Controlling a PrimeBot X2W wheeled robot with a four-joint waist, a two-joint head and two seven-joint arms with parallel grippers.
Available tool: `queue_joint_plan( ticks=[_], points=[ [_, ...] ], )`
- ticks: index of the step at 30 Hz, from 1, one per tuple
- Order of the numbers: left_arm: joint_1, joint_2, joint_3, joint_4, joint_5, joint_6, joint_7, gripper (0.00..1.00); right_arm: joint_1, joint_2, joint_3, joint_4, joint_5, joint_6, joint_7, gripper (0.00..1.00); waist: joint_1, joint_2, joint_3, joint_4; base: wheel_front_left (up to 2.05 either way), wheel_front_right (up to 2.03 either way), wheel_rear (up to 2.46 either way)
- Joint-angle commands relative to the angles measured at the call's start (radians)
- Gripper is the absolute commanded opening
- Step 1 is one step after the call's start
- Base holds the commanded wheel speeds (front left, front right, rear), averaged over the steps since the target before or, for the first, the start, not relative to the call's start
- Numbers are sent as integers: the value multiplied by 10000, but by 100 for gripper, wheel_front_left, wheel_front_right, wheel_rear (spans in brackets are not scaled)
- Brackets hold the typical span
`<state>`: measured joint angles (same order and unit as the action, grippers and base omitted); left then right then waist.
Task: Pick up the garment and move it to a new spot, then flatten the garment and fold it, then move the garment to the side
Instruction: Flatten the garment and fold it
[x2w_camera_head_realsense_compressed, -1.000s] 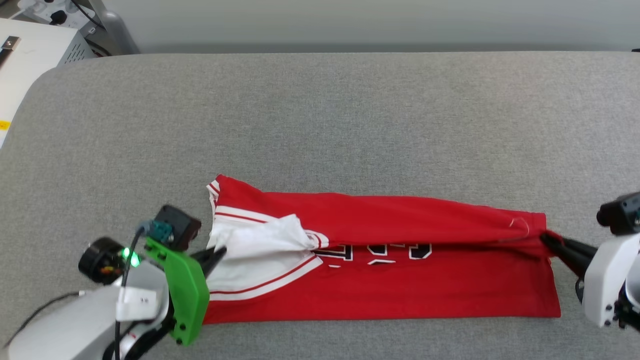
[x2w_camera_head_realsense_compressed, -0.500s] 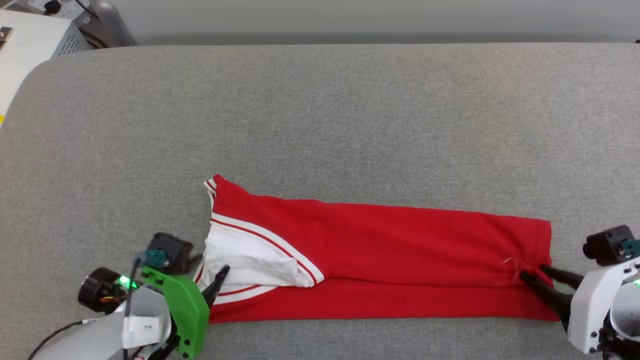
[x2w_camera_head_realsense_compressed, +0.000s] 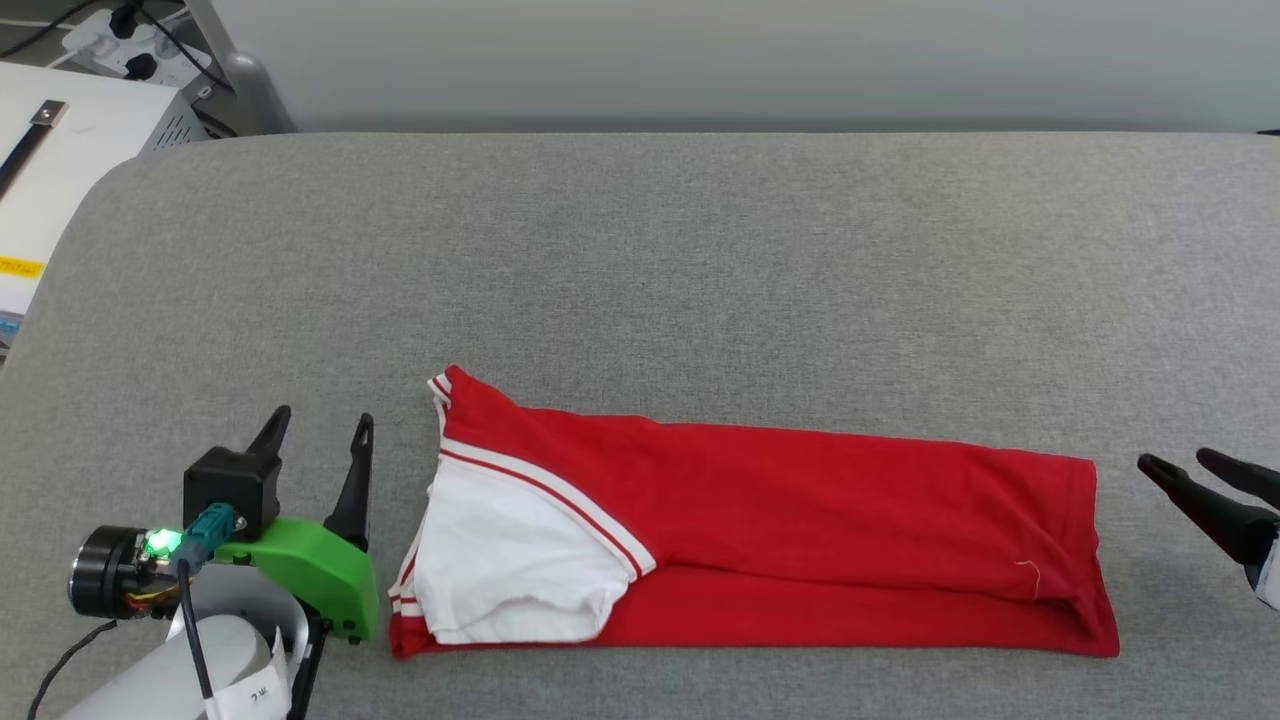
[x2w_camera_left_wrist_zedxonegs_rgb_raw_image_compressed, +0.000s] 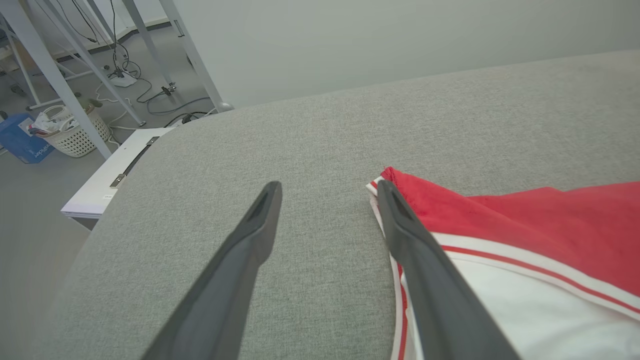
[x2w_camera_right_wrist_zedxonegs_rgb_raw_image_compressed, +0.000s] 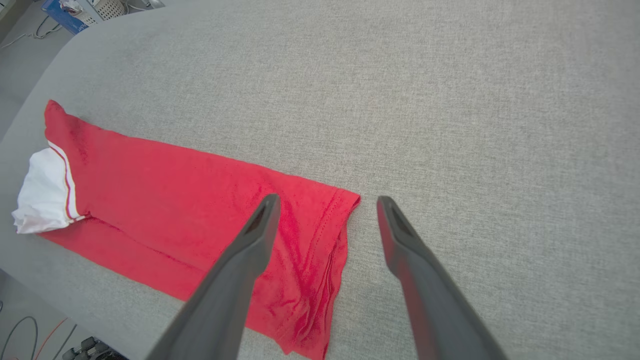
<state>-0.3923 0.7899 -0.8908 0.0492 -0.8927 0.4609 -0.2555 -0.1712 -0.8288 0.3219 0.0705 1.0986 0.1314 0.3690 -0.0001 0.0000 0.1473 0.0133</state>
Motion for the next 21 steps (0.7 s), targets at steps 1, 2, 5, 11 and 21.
queue_joint_plan(
  ticks=[1, 2, 5, 11, 21],
  points=[
    [266, -201, 286, -105, 292, 211, -51, 100, 200, -47, -66, 164, 156, -7, 291, 100, 1, 0, 93, 97, 0, 0, 0],
    [336, -300, 540, -193, 535, 332, -54, 100, 223, -54, -83, 267, 214, -7, 491, 100, 1, 0, 143, 134, 0, 0, 0],
    [698, -707, 1429, -441, 1457, 668, -58, 100, 209, 96, -75, 678, 265, -7, 980, 100, 1, 0, 304, 276, 0, 0, 0],
    [1592, -1625, 2956, -795, 2839, 724, -60, 100, 46, 846, 252, 1505, 87, -7, 1369, 100, 1, 0, 549, 578, 0, 0, 0],
    [2874, -3132, 4760, -1239, 4751, 121, -62, 100, -226, 2091, 1105, 2417, 41, -7, 1449, 100, 1, 0, 658, 802, 0, 0, 0]
  ],
)
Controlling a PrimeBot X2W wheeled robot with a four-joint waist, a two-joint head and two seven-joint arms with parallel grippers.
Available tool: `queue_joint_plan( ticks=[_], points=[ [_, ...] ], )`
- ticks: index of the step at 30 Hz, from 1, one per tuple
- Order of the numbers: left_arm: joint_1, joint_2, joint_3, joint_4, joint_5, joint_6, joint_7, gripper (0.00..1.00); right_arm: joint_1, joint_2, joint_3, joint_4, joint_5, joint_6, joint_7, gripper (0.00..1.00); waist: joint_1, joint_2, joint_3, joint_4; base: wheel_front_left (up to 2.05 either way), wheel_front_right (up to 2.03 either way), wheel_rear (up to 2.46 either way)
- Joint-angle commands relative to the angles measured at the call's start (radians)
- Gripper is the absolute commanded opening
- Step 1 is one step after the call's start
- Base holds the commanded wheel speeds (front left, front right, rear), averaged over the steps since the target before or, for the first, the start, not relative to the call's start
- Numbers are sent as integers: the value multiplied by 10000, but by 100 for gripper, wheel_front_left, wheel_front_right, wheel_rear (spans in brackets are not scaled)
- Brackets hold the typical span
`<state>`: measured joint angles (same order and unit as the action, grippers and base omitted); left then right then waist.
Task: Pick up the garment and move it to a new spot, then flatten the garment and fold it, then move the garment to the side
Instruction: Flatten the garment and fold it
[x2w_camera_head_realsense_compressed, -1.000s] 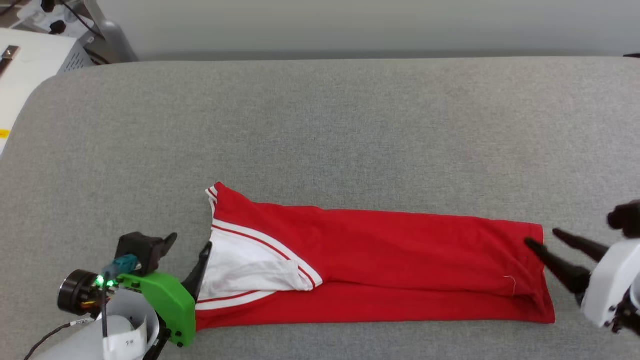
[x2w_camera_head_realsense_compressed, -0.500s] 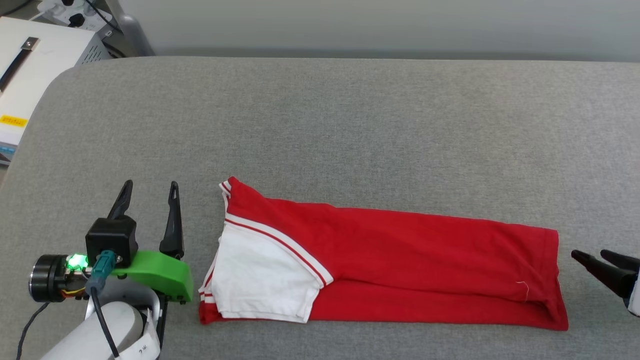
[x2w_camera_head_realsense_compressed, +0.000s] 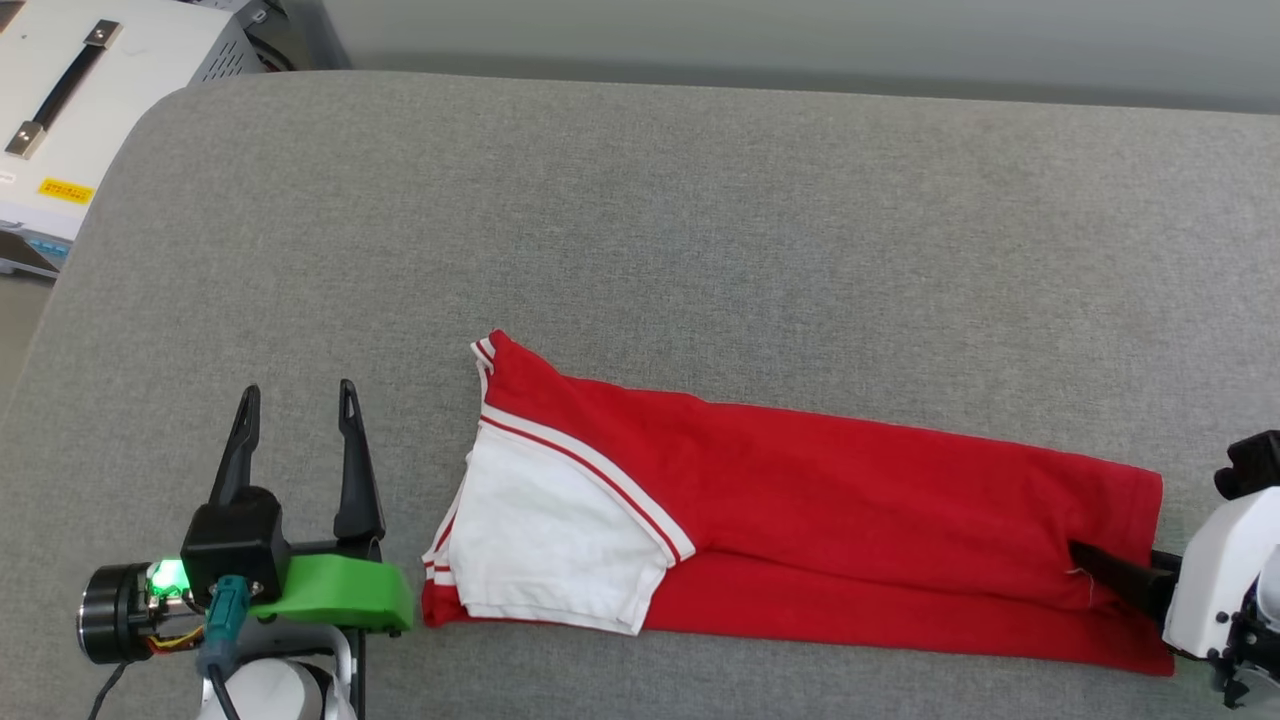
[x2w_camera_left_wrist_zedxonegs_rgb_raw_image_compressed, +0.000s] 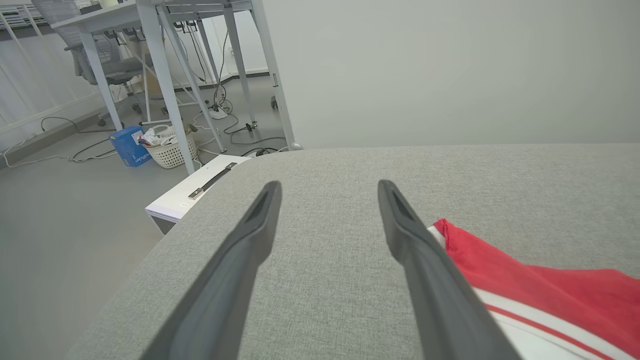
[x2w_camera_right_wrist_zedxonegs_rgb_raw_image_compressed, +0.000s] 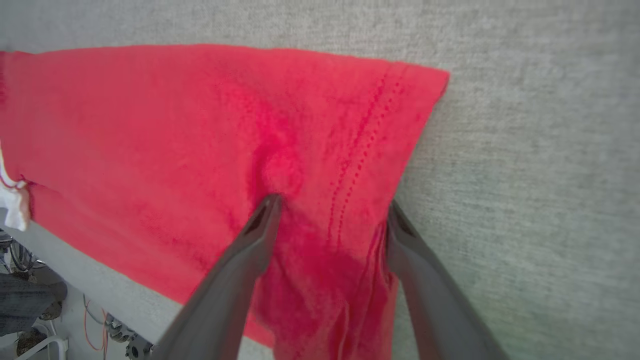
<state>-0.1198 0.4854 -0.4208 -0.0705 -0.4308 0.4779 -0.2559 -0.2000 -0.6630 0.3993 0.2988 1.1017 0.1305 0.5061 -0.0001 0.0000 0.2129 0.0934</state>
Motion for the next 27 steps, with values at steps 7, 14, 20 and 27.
queue_joint_plan(
  ticks=[7, 14, 20, 27],
  points=[
    [530, -947, 797, -52, 1135, -760, -58, 100, -298, 584, 838, 315, -60, 2, -430, 0, 1, 0, -132, -25, 0, 0, 0],
    [675, -1425, 1100, 230, 1640, -1644, -58, 100, -455, -277, 604, 640, 119, 2, -836, 0, 1, 0, -433, -93, 0, 0, 0],
    [905, -1809, 1587, 453, 1753, -2379, -58, 100, -340, -1552, 28, 982, 333, 2, -996, 0, 1, 0, -775, -162, 0, 0, 0],
    [1217, -2180, 2103, 617, 1975, -2753, -58, 100, -14, -2079, 107, -428, 682, 2, -488, 0, 1, 0, -1031, -172, 0, 0, 0]
  ],
)
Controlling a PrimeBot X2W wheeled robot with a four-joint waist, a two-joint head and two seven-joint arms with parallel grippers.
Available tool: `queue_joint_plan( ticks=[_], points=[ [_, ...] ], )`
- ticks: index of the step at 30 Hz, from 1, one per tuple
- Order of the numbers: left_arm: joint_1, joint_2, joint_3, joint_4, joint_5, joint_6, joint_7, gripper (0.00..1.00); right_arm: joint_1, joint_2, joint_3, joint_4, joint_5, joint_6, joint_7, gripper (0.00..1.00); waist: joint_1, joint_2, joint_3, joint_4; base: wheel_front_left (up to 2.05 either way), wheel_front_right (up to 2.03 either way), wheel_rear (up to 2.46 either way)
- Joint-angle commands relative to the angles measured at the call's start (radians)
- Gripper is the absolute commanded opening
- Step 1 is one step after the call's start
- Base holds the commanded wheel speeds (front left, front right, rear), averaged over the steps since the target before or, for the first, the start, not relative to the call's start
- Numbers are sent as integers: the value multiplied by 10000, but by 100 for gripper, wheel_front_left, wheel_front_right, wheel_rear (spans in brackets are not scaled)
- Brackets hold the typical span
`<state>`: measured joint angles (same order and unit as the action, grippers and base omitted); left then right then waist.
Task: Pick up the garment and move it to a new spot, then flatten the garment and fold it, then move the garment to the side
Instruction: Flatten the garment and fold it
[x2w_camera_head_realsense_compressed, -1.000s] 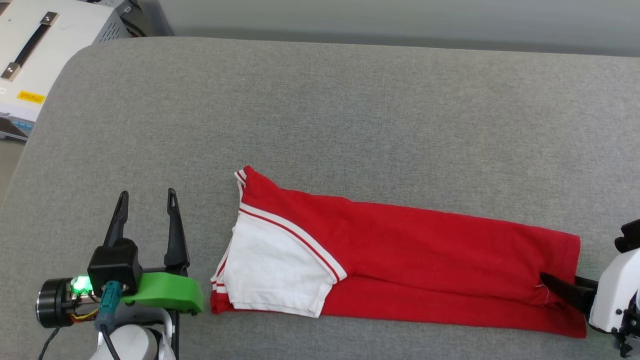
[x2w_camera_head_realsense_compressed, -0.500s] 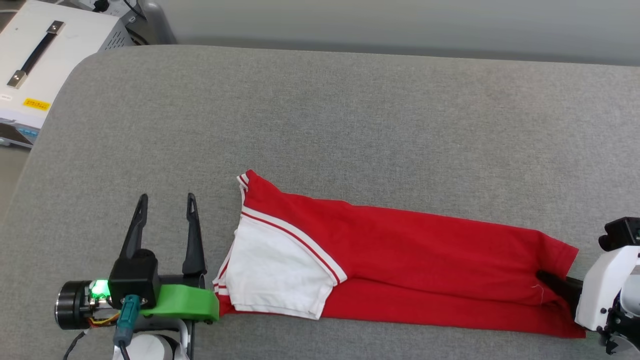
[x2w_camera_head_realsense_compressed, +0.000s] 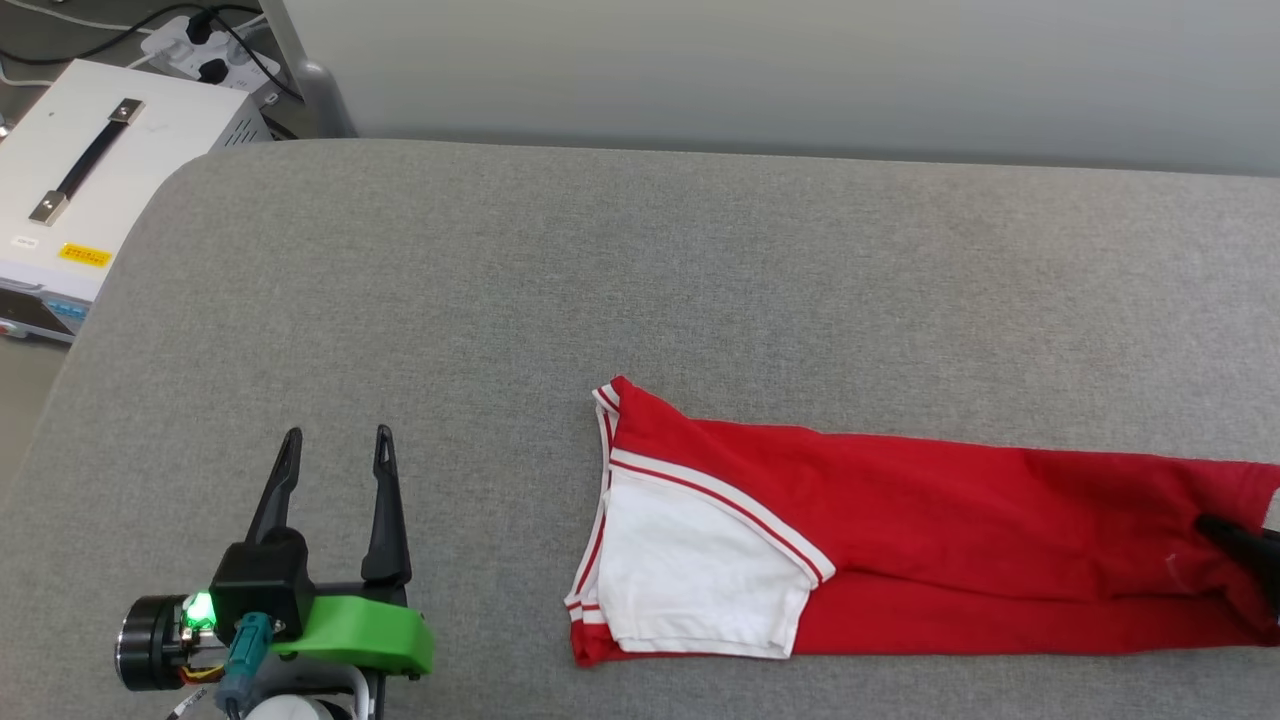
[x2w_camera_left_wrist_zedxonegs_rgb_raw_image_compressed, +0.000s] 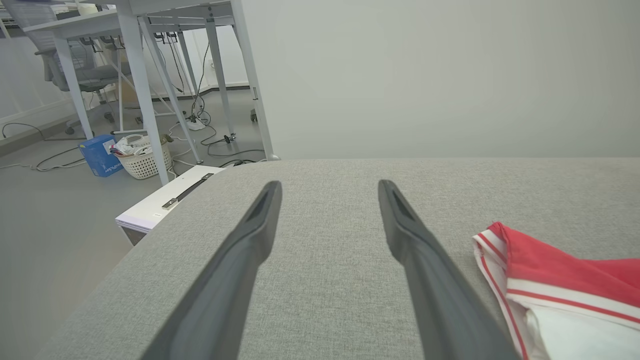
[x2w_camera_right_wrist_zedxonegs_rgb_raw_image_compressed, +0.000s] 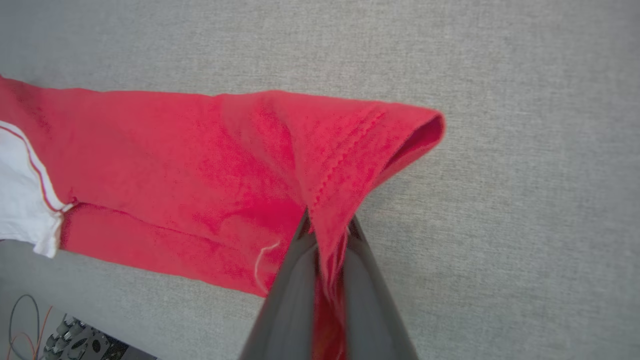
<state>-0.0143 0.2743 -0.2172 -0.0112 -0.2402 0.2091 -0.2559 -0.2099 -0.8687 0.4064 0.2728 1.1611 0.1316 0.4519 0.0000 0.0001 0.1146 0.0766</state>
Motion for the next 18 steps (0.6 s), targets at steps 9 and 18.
queue_joint_plan(
  ticks=[9, 18],
  points=[
    [210, -512, 578, 211, 378, -434, -59, 100, -428, 563, 813, -3123, -254, -9, 1195, 0, 0, -1, 64, 113, 0, 0, 0],
    [-209, -993, 909, 338, 739, -828, -59, 100, -2718, 2452, 2632, -3177, -1720, -9, 2008, 0, 0, -1, 638, 430, 0, 0, 0]
  ],
)
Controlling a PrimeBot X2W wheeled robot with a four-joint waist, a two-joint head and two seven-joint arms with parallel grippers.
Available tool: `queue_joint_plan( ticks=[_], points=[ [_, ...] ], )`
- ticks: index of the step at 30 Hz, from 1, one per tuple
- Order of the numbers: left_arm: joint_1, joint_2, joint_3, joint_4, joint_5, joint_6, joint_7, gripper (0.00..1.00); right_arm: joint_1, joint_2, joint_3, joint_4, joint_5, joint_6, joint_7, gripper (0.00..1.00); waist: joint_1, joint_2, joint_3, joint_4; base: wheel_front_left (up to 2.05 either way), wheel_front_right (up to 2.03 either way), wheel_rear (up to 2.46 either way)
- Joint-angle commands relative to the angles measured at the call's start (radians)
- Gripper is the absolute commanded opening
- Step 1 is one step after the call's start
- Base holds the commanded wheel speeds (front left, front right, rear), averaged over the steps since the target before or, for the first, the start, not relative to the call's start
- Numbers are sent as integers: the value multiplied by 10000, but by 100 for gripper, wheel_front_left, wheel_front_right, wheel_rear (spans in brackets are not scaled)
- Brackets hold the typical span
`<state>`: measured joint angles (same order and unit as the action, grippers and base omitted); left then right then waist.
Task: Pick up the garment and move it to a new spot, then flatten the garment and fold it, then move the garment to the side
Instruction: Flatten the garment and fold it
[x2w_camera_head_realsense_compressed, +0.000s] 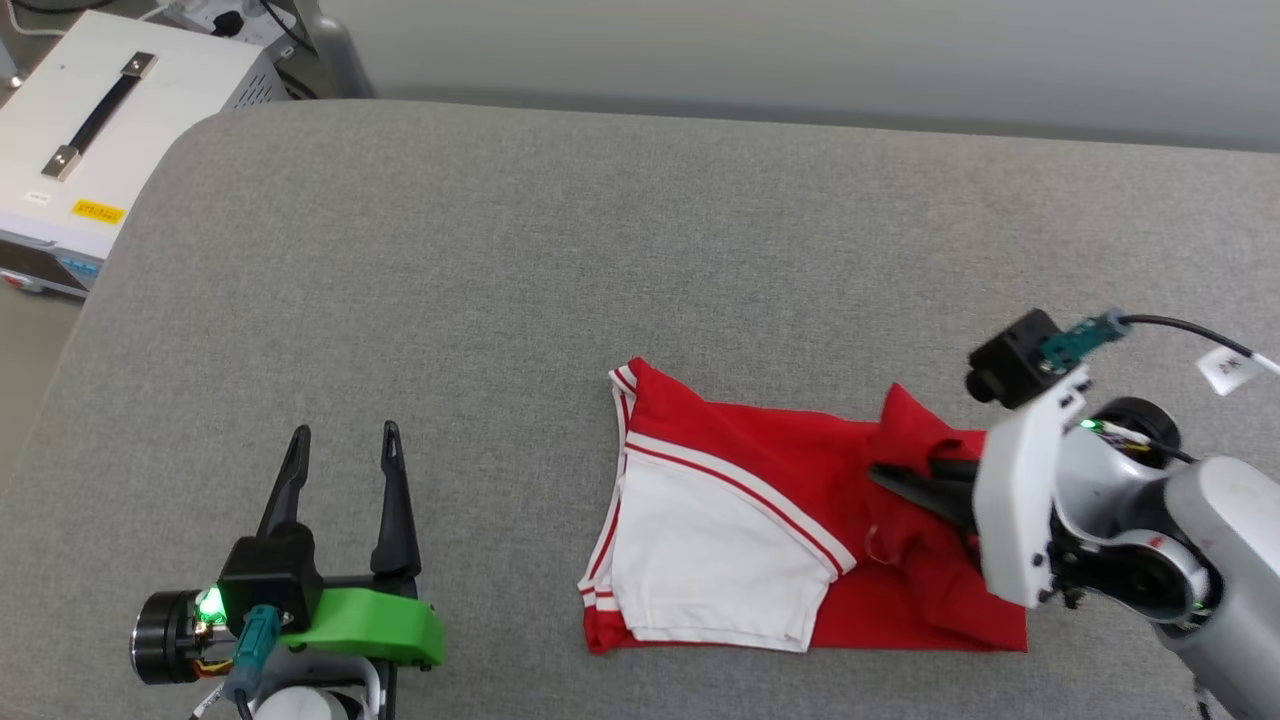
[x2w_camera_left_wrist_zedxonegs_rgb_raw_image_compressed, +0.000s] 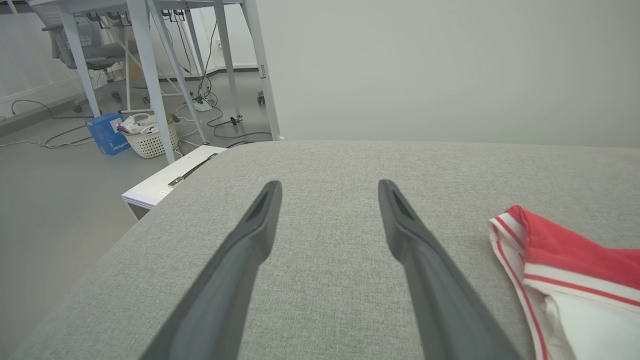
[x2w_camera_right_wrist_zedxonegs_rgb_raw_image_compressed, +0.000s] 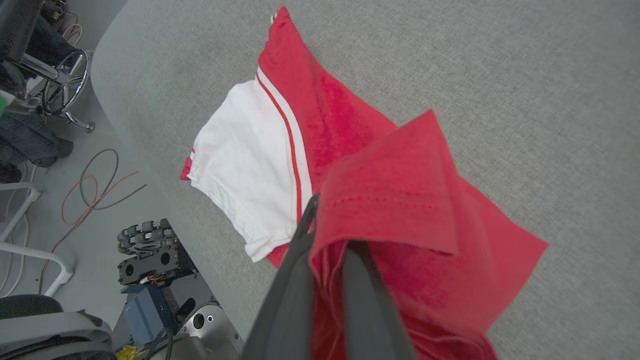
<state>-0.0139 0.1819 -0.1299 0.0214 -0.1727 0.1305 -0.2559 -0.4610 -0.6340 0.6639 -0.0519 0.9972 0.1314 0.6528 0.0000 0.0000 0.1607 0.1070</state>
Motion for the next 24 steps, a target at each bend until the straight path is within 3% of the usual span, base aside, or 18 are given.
queue_joint_plan(
  ticks=[1, 10, 16, 21, 22, 23, 24],
  points=[
    [-270, -118, 59, 32, 98, -83, -59, 100, -458, 329, 265, 223, -176, -7, 21, 0, 0, 0, 246, 166, 0, 0, 0],
    [-742, -587, 345, 218, 398, -449, -59, 100, -2363, 2273, 2349, 2466, -699, -7, -367, 0, 0, 0, 846, 448, 0, 0, 0],
    [-887, -814, 543, 295, 554, -603, -59, 100, -2595, 2782, 3583, 4070, -792, -7, -988, 0, 0, 0, 1066, 488, 0, 0, 0],
    [-829, -934, 734, 350, 702, -642, -59, 100, -2860, 2616, 4166, 4229, -934, -7, -2241, 3, 0, 0, 954, 329, 0, 0, 0],
    [-797, -945, 768, 367, 728, -650, -59, 100, -2894, 2533, 4175, 4109, -889, -7, -2469, 48, 0, 0, 902, 290, 0, 0, 0],
    [-765, -956, 813, 399, 757, -659, -59, 100, -2924, 2388, 4167, 3916, -843, -7, -2751, 100, 0, 0, 802, 229, 0, 0, 0],
    [-736, -961, 855, 403, 778, -667, -59, 100, -2919, 2261, 4128, 3737, -764, -7, -2943, 100, 0, 0, 742, 172, 0, 0, 0]
  ],
)
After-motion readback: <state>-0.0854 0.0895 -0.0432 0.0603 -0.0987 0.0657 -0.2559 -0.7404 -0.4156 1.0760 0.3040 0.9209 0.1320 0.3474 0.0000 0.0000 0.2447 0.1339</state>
